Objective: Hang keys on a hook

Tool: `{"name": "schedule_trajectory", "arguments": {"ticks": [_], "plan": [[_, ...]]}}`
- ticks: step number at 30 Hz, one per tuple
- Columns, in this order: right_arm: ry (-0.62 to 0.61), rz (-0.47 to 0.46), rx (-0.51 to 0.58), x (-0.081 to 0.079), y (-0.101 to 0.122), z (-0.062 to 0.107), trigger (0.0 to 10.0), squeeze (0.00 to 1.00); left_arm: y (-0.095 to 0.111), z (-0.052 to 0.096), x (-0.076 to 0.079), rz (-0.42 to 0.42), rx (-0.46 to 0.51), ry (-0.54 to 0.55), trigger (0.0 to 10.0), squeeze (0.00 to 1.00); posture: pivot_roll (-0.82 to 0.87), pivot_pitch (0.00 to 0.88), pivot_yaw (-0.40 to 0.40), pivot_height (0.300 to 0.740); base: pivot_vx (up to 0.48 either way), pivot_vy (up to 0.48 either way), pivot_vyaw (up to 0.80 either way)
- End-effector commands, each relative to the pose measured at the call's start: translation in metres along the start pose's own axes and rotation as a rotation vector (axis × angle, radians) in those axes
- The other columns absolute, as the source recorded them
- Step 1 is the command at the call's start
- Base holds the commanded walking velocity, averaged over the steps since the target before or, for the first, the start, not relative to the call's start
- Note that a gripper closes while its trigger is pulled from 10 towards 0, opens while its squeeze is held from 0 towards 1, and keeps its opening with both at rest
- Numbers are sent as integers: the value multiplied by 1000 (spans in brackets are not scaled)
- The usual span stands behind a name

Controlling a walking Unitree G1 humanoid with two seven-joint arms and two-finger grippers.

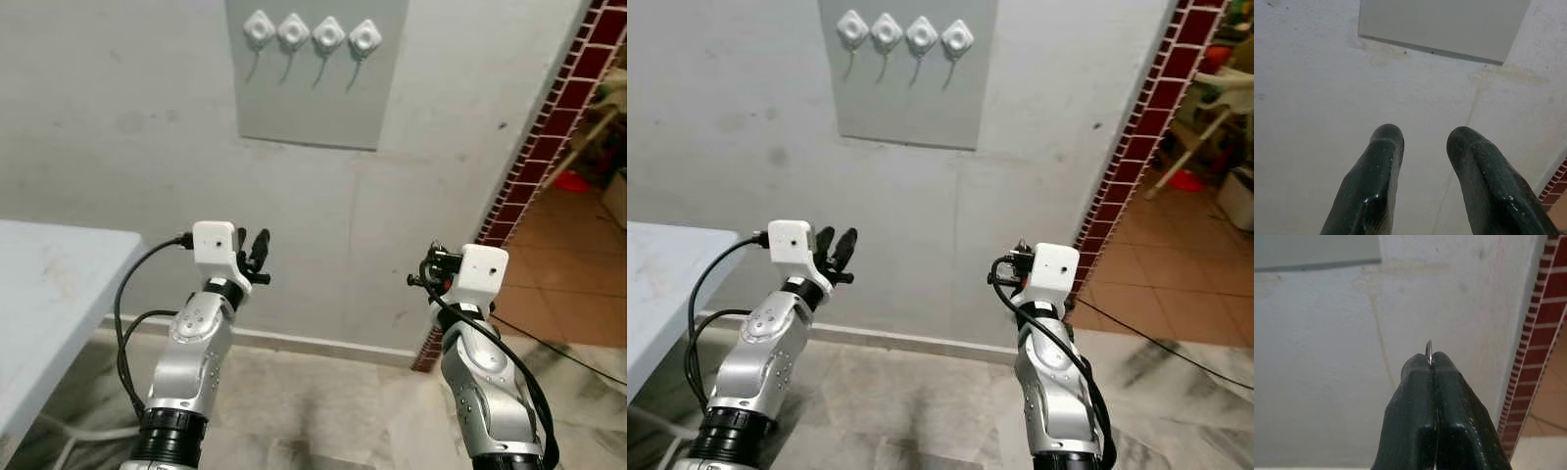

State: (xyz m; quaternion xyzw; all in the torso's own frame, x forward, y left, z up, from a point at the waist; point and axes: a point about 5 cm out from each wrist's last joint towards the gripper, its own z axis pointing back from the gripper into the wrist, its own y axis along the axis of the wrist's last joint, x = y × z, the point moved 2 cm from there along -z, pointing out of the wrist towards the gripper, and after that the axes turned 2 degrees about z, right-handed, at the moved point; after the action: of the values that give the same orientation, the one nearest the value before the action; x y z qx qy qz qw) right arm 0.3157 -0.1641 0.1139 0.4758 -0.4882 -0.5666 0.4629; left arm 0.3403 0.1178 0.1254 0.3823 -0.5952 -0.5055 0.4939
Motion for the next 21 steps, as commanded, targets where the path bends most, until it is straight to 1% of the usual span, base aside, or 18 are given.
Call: {"name": "schedule_trajectory", "arguments": {"ticks": [1,3,6,11,14,18,20,21], "plan": [[-6,-20,-3,3,1,-1,10000,0,6,-4,6,-13,7,-23,10000,0,85,0,28,740,0,0,0],[-2,-20,-3,3,1,0,10000,0,7,-4,6,-15,7,-27,10000,0,84,0,31,740,0,0,0],[32,-9,41,-1,4,3,10000,0,7,-3,9,-8,-2,-50,10000,0,83,0,45,740,0,0,0],[42,-15,39,-4,3,7,10000,0,5,-1,10,11,-15,-63,10000,0,86,0,48,740,0,0,0],[63,-2,66,-6,6,8,10000,0,5,-1,10,14,-16,-63,10000,0,88,0,46,740,0,0,0],[126,-10,128,-10,15,11,10000,0,4,-1,12,32,-32,-75,10000,0,88,0,45,740,0,0,0],[169,4,183,-12,25,12,10000,0,5,0,12,24,-34,-78,10000,0,93,0,32,740,0,0,0],[198,-5,206,-14,30,14,10000,0,6,0,13,20,-34,-82,10000,0,94,0,30,740,0,0,0]]}}
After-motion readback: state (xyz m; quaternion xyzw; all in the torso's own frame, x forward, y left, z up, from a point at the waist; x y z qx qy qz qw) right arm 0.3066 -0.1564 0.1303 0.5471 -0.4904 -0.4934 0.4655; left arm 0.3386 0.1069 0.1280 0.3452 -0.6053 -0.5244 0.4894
